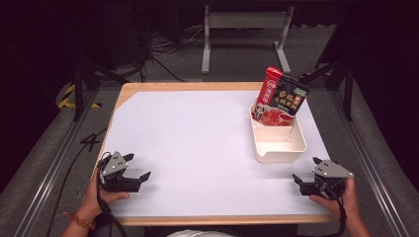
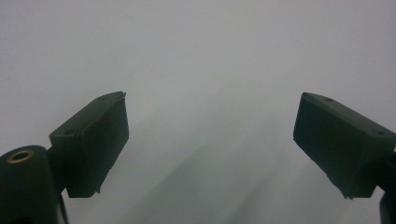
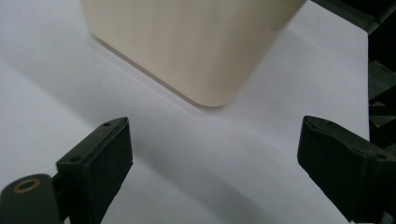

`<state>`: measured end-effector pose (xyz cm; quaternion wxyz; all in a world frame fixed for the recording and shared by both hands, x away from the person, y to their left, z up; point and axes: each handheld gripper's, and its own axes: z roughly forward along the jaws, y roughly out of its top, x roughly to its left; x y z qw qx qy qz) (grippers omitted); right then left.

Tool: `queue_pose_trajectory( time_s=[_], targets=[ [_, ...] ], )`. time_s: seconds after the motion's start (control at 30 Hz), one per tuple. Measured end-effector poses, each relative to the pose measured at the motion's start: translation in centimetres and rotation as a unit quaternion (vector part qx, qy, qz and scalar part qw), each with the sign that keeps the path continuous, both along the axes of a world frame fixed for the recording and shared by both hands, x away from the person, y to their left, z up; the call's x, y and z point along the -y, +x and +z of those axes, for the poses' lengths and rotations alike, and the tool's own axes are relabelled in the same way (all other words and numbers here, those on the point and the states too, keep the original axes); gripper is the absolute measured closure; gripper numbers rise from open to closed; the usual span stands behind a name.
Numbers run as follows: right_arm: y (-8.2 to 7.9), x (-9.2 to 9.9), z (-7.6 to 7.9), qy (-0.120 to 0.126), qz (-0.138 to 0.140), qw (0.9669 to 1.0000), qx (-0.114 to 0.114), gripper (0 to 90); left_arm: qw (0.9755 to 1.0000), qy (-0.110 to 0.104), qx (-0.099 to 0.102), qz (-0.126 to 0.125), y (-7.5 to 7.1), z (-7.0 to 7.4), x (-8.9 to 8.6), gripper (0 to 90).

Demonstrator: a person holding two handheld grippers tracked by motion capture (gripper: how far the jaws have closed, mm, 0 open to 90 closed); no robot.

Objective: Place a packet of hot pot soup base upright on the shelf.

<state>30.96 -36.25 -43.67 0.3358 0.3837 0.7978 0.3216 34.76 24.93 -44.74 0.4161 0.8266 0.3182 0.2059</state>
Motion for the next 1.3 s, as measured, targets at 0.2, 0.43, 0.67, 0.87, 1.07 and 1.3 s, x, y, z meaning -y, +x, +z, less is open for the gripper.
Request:
queue_pose_trajectory(
  time_s=[0.2, 0.43, 0.67, 0.87, 1.07, 1.3],
  targets=[
    [-0.11, 0.36, -0.84, 0.008, -0.006, 0.9999, -0.003, 9.9, 1.0, 0.0, -0.001, -0.003, 0.03, -0.02, 0.06, 11.2],
    [-0.06, 0.42, -0.84, 0.01, -0.011, 0.9999, 0.001, 9.9, 1.0, 0.001, -0.002, -0.008, 0.05, -0.03, 0.18, 11.0],
    [-0.1, 0.18, -0.89, 0.001, -0.009, 1.0, 0.005, 9.9, 1.0, 0.001, -0.002, -0.007, 0.06, -0.04, 0.14, 11.0],
    [-0.23, 0.41, -0.62, 0.007, -0.012, 0.9998, 0.012, 10.0, 1.0, 0.001, -0.001, -0.006, 0.03, -0.03, 0.1, 11.0],
    [-0.32, 0.7, -0.43, 0.013, -0.015, 0.9996, 0.019, 10.0, 1.0, 0.002, -0.002, -0.006, 0.12, -0.06, 0.17, 10.9],
    [-0.41, 0.9, -0.35, 0.018, -0.019, 0.9994, 0.021, 10.0, 1.0, 0.004, -0.002, -0.004, 0.16, -0.02, 0.29, 10.9]
  ],
)
